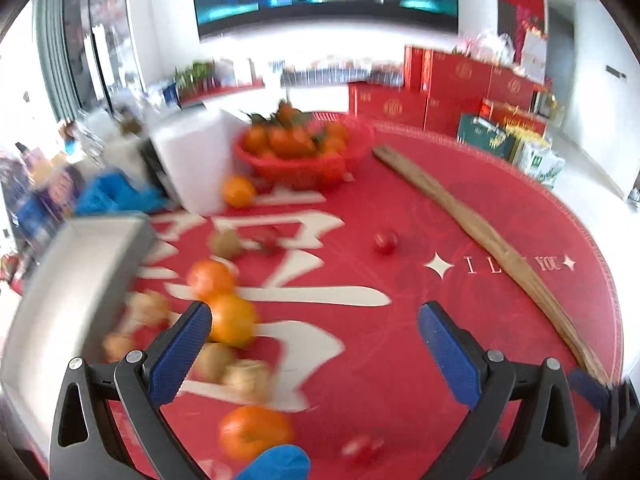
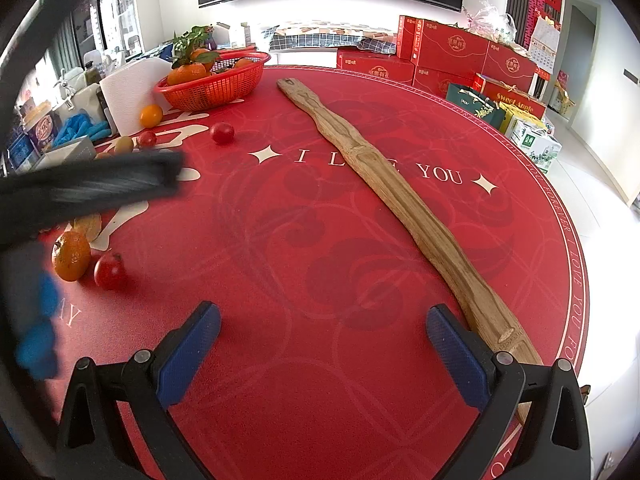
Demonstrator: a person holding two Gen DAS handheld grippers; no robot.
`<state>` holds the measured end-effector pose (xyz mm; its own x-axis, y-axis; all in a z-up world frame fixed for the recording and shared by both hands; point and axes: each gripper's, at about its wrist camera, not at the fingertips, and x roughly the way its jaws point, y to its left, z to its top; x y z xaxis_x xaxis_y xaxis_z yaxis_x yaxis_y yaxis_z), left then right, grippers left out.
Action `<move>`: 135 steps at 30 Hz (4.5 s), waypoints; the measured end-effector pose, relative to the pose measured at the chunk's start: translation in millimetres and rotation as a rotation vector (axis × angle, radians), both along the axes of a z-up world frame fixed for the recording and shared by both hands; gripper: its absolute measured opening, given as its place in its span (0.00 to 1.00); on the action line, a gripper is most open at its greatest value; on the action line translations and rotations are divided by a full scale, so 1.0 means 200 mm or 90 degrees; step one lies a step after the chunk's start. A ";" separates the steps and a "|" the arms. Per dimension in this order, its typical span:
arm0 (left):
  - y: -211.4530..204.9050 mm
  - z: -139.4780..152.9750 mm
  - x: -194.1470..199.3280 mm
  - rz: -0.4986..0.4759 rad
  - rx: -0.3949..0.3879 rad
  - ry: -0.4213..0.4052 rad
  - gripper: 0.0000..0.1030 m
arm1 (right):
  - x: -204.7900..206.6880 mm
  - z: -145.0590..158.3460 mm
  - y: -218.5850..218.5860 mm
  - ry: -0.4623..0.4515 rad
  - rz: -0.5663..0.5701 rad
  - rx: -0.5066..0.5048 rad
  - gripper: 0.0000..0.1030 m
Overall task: Organize fruits
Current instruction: 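Grasp an orange with the left gripper while the right gripper grasps a red tomato, then carry the orange and tomato into the white tray and open both grippers, then grasp a kiwi with the left gripper while the right gripper grasps a foil-wrapped fruit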
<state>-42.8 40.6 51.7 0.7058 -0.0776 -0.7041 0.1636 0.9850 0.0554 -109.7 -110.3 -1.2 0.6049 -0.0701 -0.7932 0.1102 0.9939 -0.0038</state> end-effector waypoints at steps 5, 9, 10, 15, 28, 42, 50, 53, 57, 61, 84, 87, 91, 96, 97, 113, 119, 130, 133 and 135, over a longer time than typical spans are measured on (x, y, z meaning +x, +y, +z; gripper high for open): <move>0.26 -0.06 -0.09 0.000 -0.019 0.054 1.00 | 0.00 0.00 0.00 0.000 0.000 0.000 1.00; 0.34 -0.18 -0.13 0.006 -0.011 0.089 1.00 | 0.00 0.00 0.00 0.000 0.000 0.000 1.00; 0.35 -0.19 -0.13 0.004 -0.021 0.097 1.00 | 0.00 0.00 0.00 0.000 0.000 0.000 1.00; 0.34 -0.26 -0.12 0.013 -0.025 0.112 1.00 | 0.00 0.00 0.00 0.000 0.000 0.000 1.00; 0.27 -0.22 -0.13 -0.012 -0.020 0.115 0.55 | 0.00 0.00 0.00 0.001 -0.001 0.000 1.00; 0.47 -0.21 -0.24 0.012 -0.030 0.105 0.40 | 0.09 0.02 0.40 0.013 0.160 0.028 1.00; 0.55 -0.19 -0.27 0.004 -0.066 0.108 0.39 | 0.12 0.06 0.48 0.001 0.169 0.002 0.24; 0.57 -0.14 -0.30 -0.003 -0.070 0.086 0.39 | 0.13 0.07 0.43 0.012 0.159 0.055 0.24; 0.62 -0.05 -0.32 -0.002 -0.080 0.052 0.39 | 0.15 0.11 0.40 0.016 0.153 0.100 0.24; 0.72 0.02 -0.32 0.020 -0.078 0.021 0.39 | 0.16 0.16 0.45 0.014 0.162 0.103 0.24; 1.39 -0.09 -0.22 0.214 -0.045 0.026 0.39 | 0.36 0.30 1.27 0.025 0.356 0.083 0.24; 1.44 -0.12 -0.21 0.226 -0.049 0.037 0.39 | 0.38 0.31 1.39 0.029 0.382 0.083 0.24; 1.48 -0.15 -0.20 0.235 -0.049 0.046 0.39 | 0.42 0.30 1.53 0.037 0.408 0.082 0.24; 1.51 -0.19 -0.19 0.238 -0.049 0.057 0.39 | 0.46 0.29 1.64 0.046 0.422 0.081 0.24; 1.51 -0.19 -0.19 0.238 -0.049 0.058 0.40 | 0.47 0.28 1.66 0.047 0.424 0.080 0.24; 1.47 -0.12 -0.24 0.227 -0.057 0.011 0.80 | 0.49 0.35 1.50 0.007 0.366 0.069 0.95; 1.31 -0.03 -0.28 0.171 -0.041 -0.003 0.80 | 0.42 0.32 1.18 -0.011 0.270 0.038 0.95; 0.85 0.00 -0.36 0.003 -0.021 0.009 0.80 | 0.26 0.07 0.71 0.066 0.173 -0.023 0.95; 0.79 -0.03 -0.36 -0.005 -0.013 0.020 0.80 | 0.28 0.03 0.66 0.083 0.165 -0.005 1.00; 0.78 -0.04 -0.36 0.002 -0.013 0.027 0.80 | 0.28 0.03 0.65 0.076 0.164 -0.004 1.00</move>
<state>-114.9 197.2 42.9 0.6752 -0.0905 -0.7320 0.1627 0.9863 0.0282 -54.1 19.8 3.9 0.5053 0.0684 -0.8602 -0.1473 0.9891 -0.0079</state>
